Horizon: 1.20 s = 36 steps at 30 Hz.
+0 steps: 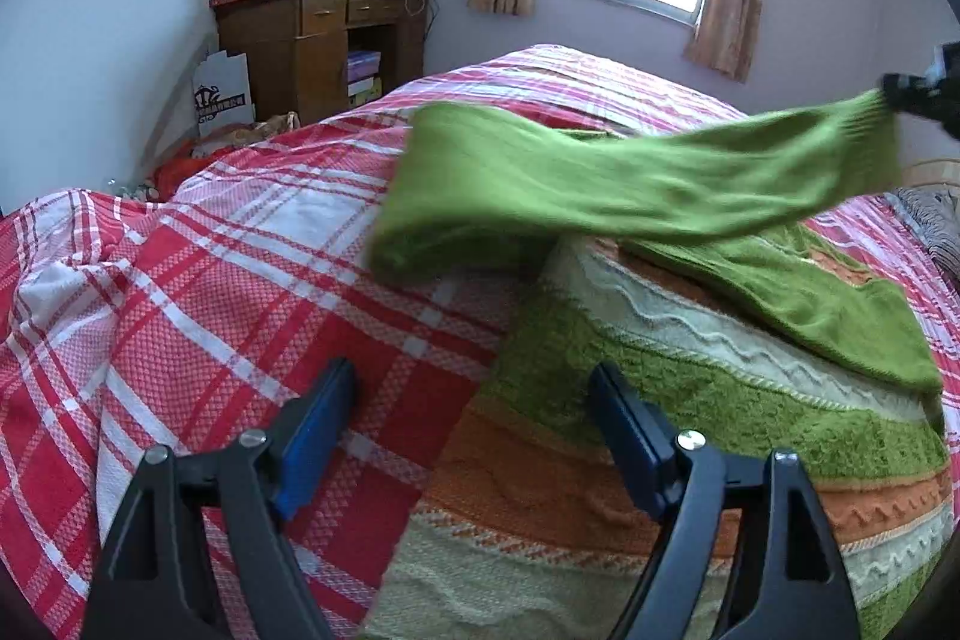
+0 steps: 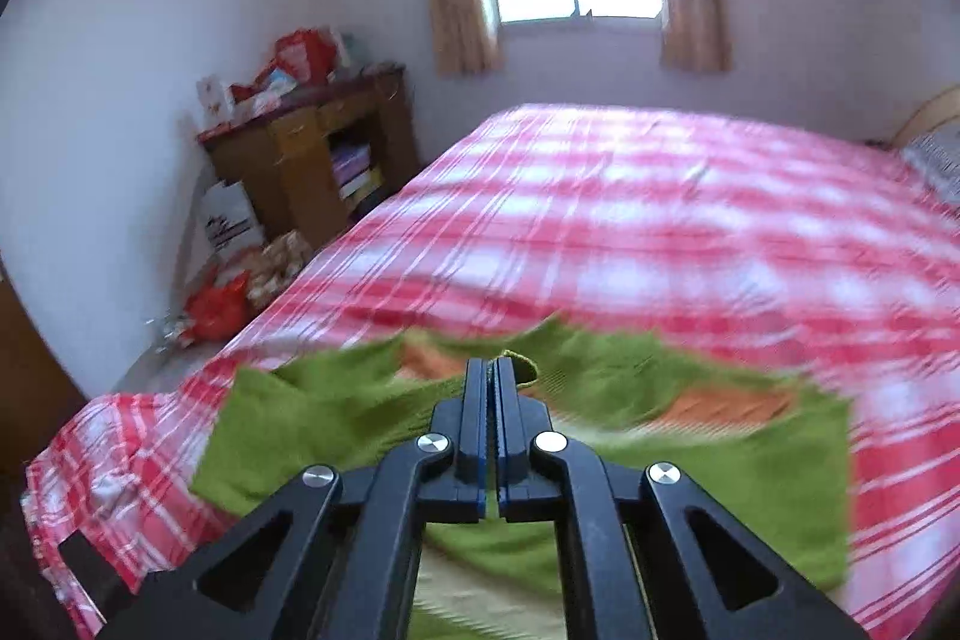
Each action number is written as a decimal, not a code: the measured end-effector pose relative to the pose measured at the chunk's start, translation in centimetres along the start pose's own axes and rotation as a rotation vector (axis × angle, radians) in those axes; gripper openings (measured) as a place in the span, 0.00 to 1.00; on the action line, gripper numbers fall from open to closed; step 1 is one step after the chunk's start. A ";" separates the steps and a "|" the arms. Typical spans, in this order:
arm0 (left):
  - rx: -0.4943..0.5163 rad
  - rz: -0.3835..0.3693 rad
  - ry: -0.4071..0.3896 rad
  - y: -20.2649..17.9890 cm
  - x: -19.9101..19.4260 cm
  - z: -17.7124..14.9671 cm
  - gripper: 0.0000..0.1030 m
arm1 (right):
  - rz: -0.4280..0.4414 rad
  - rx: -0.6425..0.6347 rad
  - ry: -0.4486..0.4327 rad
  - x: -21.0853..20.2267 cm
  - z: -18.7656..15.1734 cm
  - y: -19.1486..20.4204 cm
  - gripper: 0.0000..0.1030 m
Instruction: Fold small clothes
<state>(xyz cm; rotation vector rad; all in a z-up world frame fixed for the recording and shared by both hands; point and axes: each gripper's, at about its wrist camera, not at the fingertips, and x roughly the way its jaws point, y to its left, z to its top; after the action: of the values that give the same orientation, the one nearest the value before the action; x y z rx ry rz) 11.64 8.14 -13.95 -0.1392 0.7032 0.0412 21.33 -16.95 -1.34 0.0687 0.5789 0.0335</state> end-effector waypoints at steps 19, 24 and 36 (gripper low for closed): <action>0.019 0.029 0.010 -0.6 0.4 0.2 0.84 | 0.157 0.352 0.271 5.0 -8.9 -12.5 0.01; 0.023 0.022 0.012 -0.6 0.5 0.2 0.87 | 0.232 0.369 0.329 6.8 -10.1 -10.9 0.01; 0.018 0.002 0.011 -0.7 0.6 0.3 0.89 | 0.444 0.520 0.226 4.2 -9.3 -11.4 0.90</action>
<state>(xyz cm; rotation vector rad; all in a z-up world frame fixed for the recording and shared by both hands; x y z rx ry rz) 12.34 7.52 -14.02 -0.1219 0.7149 0.0358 19.87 -27.58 -12.26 0.7061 0.7784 0.3253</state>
